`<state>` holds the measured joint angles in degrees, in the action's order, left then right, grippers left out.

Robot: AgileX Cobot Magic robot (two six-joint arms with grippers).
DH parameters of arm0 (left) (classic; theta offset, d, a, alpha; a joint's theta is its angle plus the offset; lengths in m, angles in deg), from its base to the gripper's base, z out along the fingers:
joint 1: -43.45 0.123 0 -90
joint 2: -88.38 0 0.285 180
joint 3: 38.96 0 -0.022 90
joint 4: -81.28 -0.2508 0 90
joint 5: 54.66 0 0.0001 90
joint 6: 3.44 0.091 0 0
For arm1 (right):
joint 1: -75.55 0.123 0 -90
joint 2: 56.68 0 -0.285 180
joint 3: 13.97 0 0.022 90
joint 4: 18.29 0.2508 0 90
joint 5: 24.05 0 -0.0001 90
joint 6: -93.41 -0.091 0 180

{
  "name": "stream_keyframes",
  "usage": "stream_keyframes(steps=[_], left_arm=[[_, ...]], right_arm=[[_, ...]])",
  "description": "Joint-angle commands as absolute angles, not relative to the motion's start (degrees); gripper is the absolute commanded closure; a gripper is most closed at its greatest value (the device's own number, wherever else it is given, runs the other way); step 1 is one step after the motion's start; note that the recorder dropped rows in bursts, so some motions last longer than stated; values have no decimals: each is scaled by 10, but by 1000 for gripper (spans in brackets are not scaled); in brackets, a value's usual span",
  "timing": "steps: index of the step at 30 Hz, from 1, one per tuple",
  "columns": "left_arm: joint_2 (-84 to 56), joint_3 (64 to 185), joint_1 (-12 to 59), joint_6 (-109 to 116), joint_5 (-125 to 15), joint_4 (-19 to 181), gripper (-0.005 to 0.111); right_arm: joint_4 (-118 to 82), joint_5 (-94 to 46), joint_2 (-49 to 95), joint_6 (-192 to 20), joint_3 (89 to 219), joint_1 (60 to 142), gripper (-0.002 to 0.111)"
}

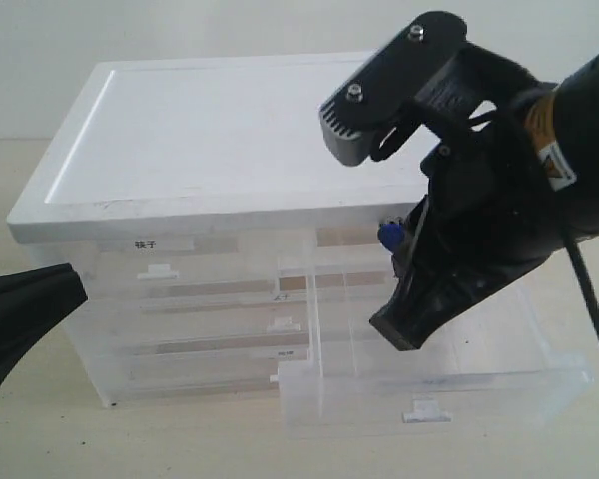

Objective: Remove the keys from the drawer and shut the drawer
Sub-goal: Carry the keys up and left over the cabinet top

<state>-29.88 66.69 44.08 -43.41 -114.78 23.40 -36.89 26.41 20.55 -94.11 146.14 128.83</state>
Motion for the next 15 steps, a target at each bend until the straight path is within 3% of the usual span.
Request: stream_keyframes(steps=[1, 8, 15], left_arm=[[-297, 664, 442, -439, -1153, 233, 102], [-298, 664, 442, -441, -1174, 219, 102], [-298, 664, 442, -441, -1208, 199, 102]], right_arm=[[-373, 273, 186, -922, 1512, 1314, 108], [-400, 279, 184, -927, 1605, 1392, 108], [-372, 193, 219, -924, 1621, 1407, 108]])
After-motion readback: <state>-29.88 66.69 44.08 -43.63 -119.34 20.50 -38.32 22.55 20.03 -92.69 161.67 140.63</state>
